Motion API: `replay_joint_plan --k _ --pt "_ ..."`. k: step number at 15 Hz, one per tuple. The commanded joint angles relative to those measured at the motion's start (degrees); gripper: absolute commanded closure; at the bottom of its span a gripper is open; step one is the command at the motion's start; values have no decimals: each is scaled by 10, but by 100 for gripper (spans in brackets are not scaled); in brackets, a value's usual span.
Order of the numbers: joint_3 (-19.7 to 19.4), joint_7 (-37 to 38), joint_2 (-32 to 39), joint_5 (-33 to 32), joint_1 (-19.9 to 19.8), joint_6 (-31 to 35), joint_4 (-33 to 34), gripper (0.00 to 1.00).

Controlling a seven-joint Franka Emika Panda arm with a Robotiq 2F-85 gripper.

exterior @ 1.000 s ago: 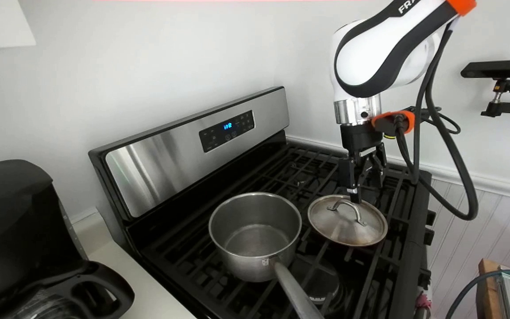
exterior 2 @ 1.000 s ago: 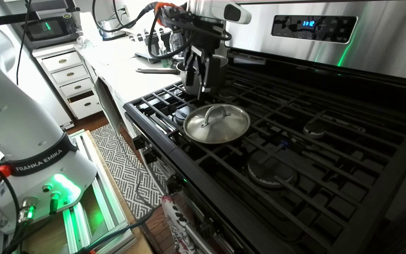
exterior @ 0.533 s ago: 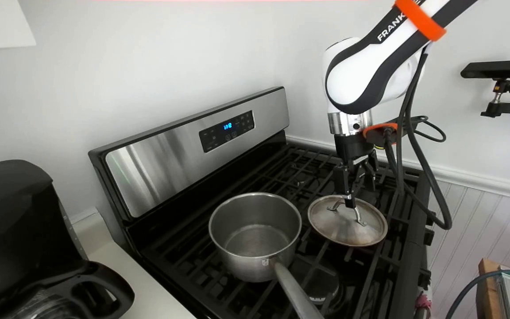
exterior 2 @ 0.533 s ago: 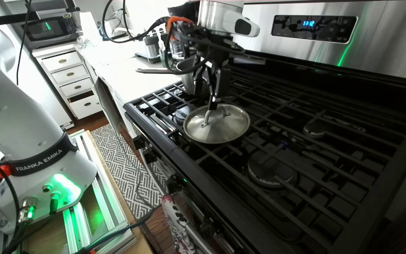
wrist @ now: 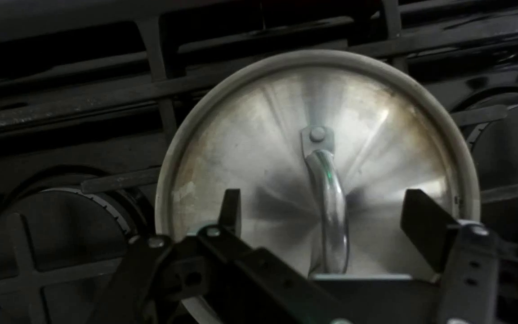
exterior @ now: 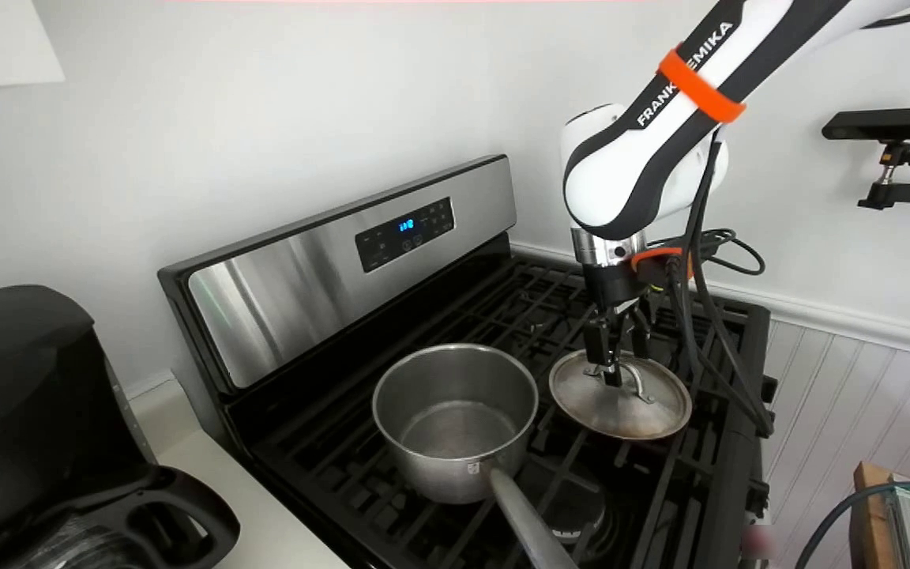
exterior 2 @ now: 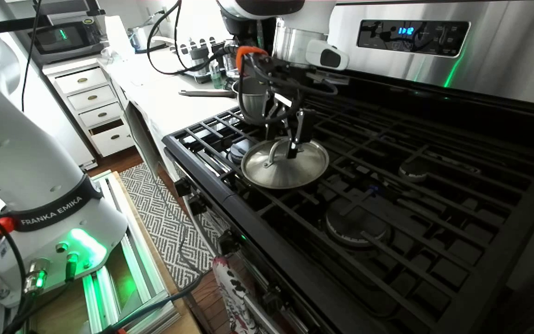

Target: Put the silver lid on the silver pot

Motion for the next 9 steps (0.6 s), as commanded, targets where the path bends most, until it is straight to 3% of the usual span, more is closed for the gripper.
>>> replay_joint_plan --k 1,9 --pt "4 -23 27 3 -4 5 21 41" --pt "8 -44 49 8 -7 -5 45 96"
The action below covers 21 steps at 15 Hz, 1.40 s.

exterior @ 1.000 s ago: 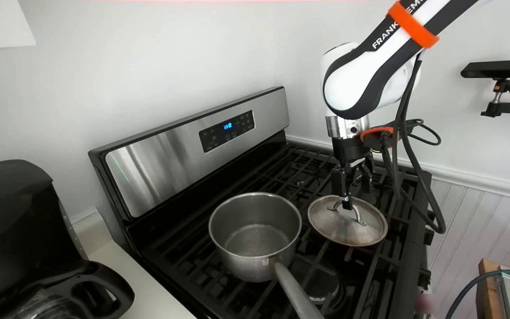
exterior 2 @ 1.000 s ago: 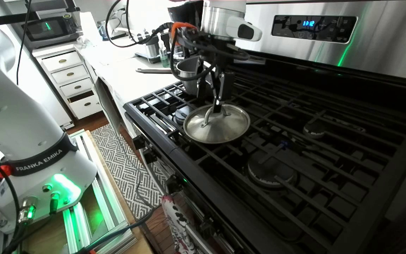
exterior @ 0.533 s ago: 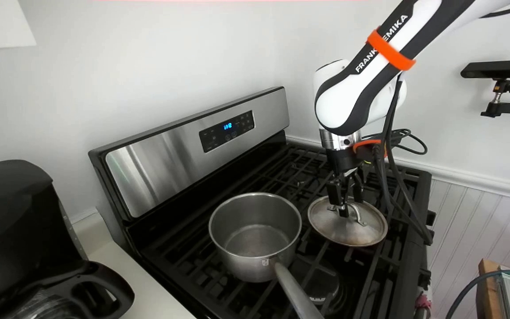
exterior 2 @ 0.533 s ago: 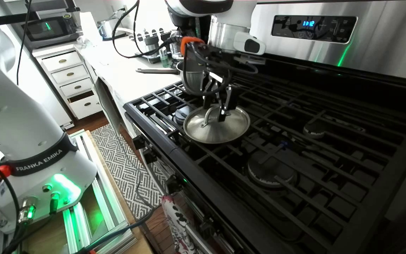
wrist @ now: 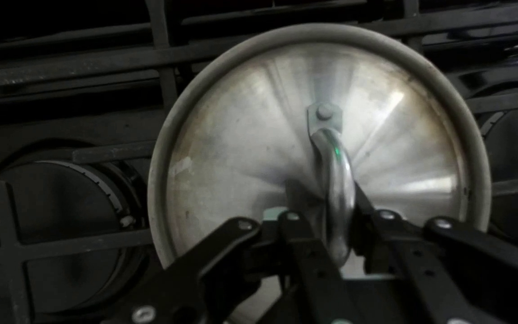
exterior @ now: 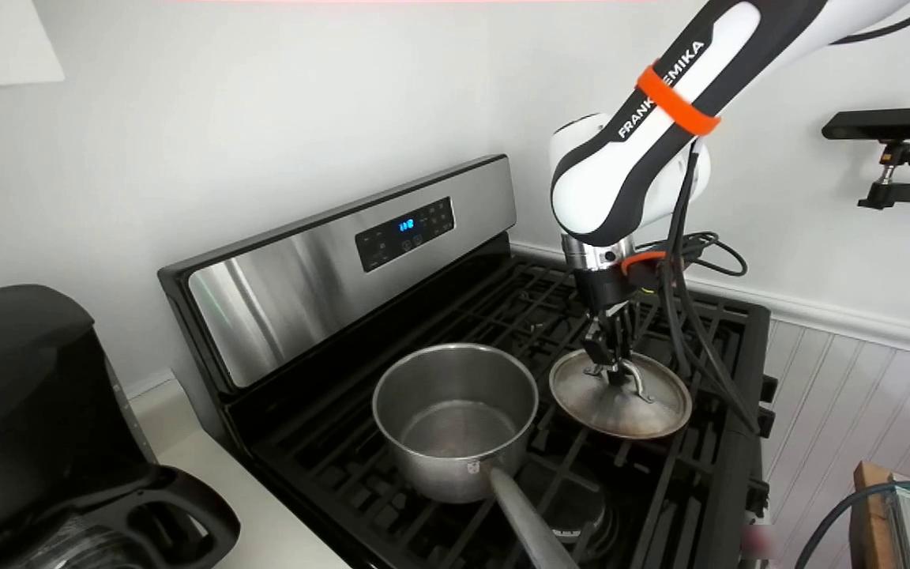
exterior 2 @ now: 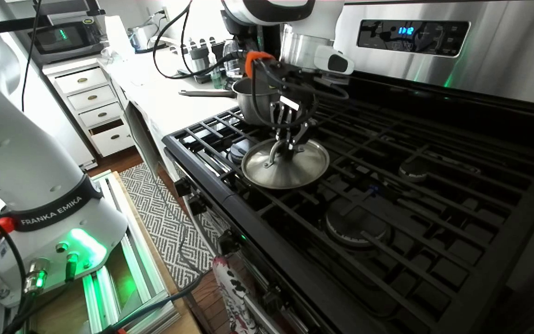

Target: Put the silver lid on the silver pot

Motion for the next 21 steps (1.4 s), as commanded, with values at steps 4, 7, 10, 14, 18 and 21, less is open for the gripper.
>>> replay_joint_plan --k 4,7,10,14,18,21 --pt "6 -22 22 9 -7 -11 30 97" --pt "6 -31 18 10 -8 -15 34 98" --pt "4 -44 4 4 -10 -19 29 98" --pt "-1 -51 -35 -17 -7 -38 13 98" --pt "-2 -37 -79 -52 0 -85 13 98" --pt "2 -25 -106 -73 5 -119 21 98"
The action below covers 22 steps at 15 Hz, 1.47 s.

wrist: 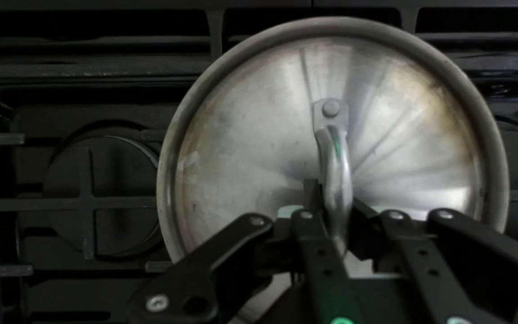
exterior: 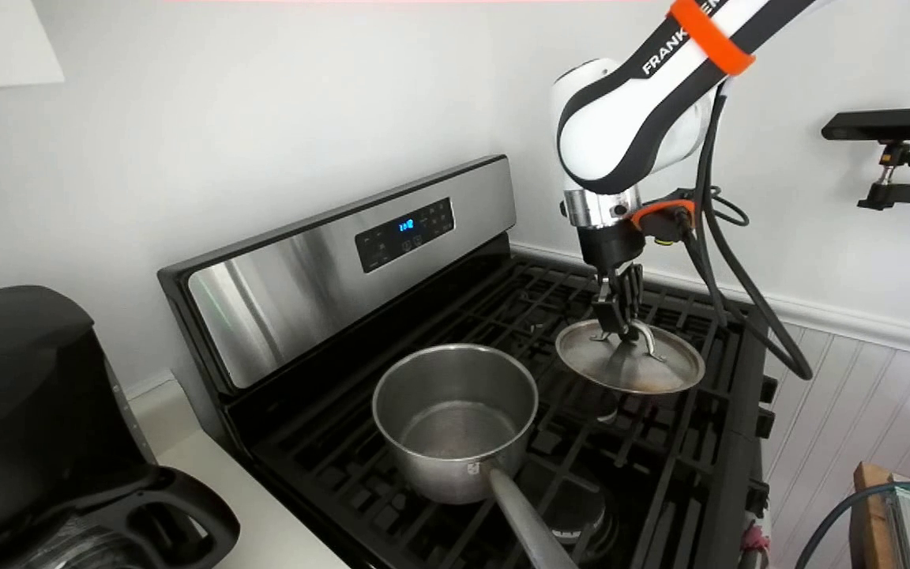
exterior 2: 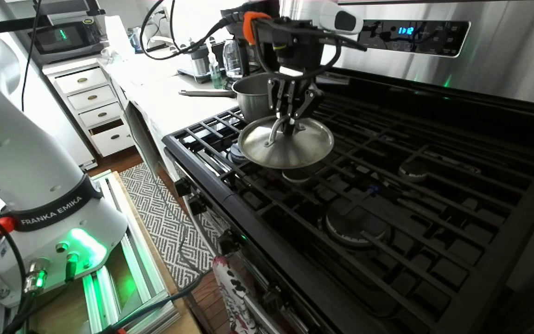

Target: Put the silver lid on the silver pot

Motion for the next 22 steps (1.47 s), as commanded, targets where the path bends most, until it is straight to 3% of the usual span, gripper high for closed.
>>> replay_joint_plan --k 1,4,5,6,12,13,22 --pt "6 18 -51 -37 6 -46 2 98" --pt "14 40 -88 -58 11 -60 0 98" --pt "14 52 -92 -39 10 -54 4 98" --pt "10 26 -66 -35 8 -40 3 92" --pt "12 41 -84 -35 10 -41 2 92" --pt "12 41 -84 -35 10 -41 2 98" --pt "63 45 -172 -103 47 -71 5 98"
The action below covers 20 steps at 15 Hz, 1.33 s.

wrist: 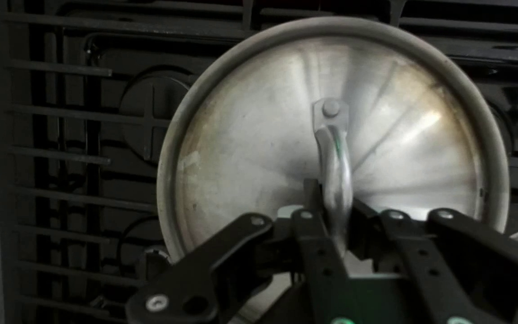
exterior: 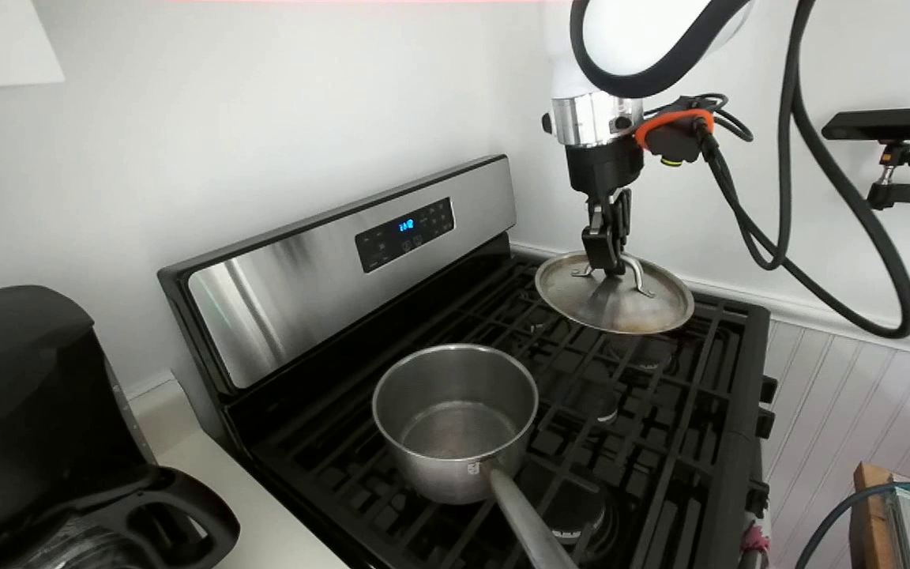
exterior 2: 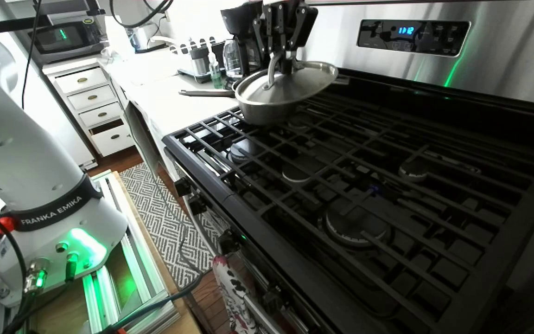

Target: Put the silver lid on the silver pot

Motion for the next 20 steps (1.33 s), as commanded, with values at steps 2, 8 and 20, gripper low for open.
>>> replay_joint_plan --k 2,8,20 --pt "38 14 -46 -42 31 -21 3 98" --pt "75 2 -41 -36 72 -6 11 98" --pt "81 -39 -12 -21 96 4 24 98"
